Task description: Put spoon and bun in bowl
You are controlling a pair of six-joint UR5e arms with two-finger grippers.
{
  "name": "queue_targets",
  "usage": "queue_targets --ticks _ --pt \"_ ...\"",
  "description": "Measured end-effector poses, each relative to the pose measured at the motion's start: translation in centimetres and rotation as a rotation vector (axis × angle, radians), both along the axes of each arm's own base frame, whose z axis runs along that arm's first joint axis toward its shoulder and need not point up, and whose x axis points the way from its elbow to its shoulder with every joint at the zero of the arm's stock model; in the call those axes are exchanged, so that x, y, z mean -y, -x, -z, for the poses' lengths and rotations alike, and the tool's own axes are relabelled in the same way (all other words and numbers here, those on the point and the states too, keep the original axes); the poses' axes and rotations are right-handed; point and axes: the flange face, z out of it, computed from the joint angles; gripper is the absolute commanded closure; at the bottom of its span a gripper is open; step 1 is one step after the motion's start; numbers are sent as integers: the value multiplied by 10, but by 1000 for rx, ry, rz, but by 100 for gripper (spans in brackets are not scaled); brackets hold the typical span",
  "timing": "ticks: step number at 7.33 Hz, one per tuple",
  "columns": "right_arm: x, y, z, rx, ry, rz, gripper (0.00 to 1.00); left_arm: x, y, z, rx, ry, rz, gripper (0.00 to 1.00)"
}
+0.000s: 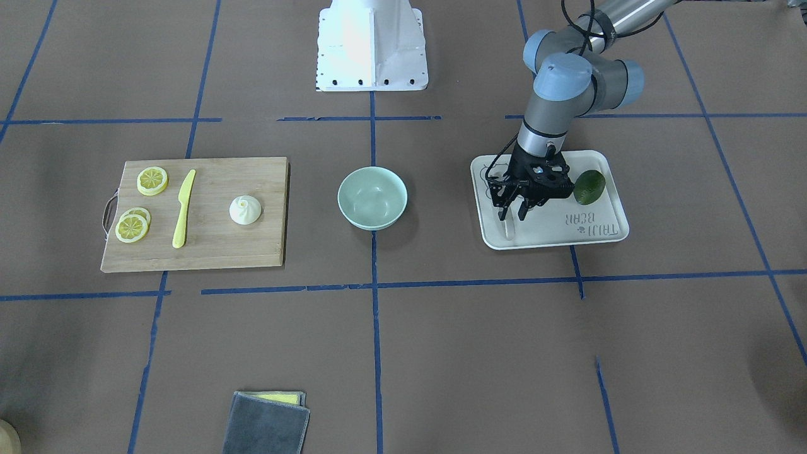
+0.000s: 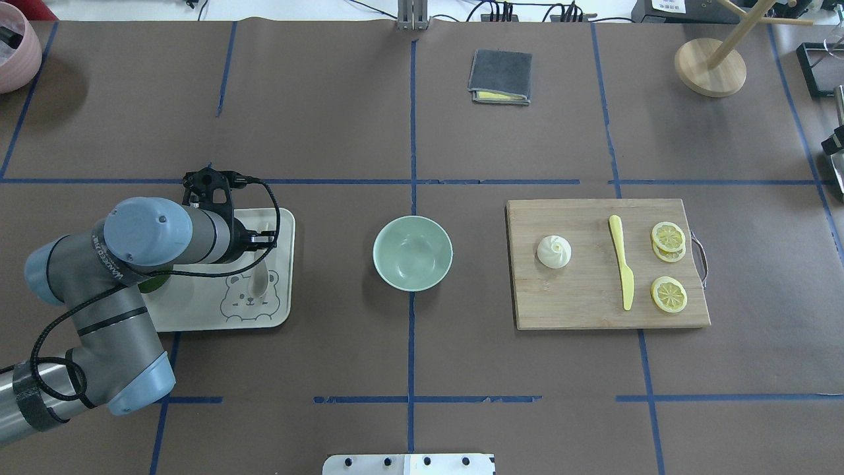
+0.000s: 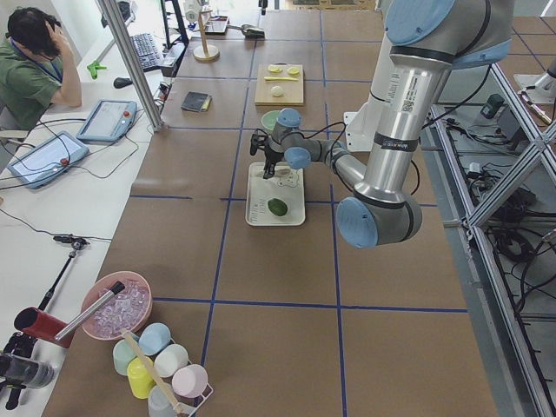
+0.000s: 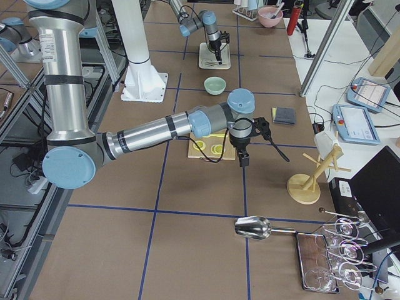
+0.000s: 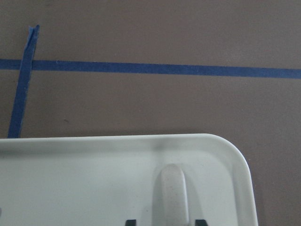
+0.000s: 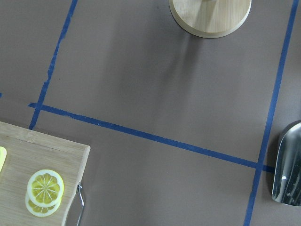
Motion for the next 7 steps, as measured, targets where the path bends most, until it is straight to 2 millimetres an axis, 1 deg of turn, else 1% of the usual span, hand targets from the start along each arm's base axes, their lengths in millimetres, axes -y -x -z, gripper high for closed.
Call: queue_targets --ticks 2,3,4,5,6,7 --pt "0 0 -1 0 2 0 0 -2 -3 0 1 0 -4 80" --pt "1 0 -2 -1 4 0 0 -3 -3 -1 1 0 -6 85" --pt "1 0 -3 -1 5 0 0 -3 -3 0 0 0 -7 95" --pt "1 0 -3 -1 6 0 0 -4 -2 3 -4 -2 -7 100" --pt "1 0 -3 -1 5 0 0 -5 1 10 -11 -4 -5 100" --pt "1 0 -3 -1 5 0 0 -6 7 21 -16 1 4 100"
